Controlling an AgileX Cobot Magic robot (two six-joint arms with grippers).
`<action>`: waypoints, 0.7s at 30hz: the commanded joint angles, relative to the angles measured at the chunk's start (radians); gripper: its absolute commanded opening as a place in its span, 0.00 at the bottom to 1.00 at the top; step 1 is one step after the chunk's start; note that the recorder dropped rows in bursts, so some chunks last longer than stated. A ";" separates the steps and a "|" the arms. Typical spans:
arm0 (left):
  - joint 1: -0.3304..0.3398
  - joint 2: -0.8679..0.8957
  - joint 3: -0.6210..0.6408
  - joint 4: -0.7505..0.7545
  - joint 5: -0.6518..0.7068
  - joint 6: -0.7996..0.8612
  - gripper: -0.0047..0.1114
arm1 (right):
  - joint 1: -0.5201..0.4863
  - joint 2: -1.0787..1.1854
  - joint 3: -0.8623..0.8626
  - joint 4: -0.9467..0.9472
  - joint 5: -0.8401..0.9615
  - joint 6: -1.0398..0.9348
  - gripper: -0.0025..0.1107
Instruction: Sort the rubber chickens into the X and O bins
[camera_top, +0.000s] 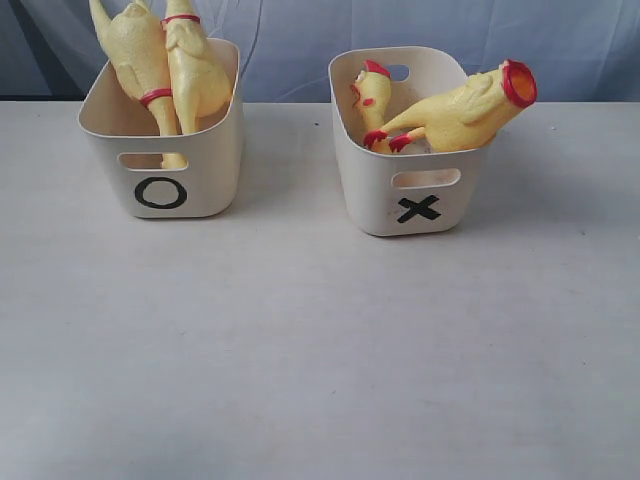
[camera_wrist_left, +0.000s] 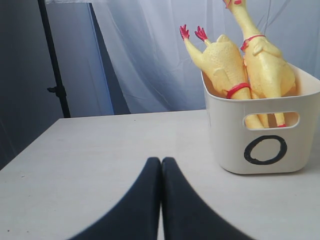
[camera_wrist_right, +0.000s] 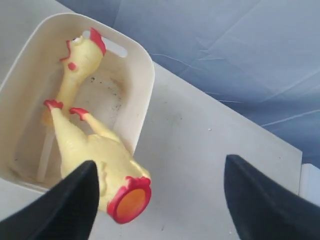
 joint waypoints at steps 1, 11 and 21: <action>-0.010 -0.005 -0.001 -0.002 -0.007 -0.003 0.04 | -0.006 -0.174 0.088 0.021 0.004 0.016 0.54; -0.010 -0.005 -0.001 -0.002 -0.007 -0.003 0.04 | -0.005 -0.740 0.595 0.310 0.004 0.098 0.09; -0.010 -0.005 -0.001 -0.002 -0.007 -0.003 0.04 | -0.005 -1.124 0.667 0.443 0.004 0.106 0.01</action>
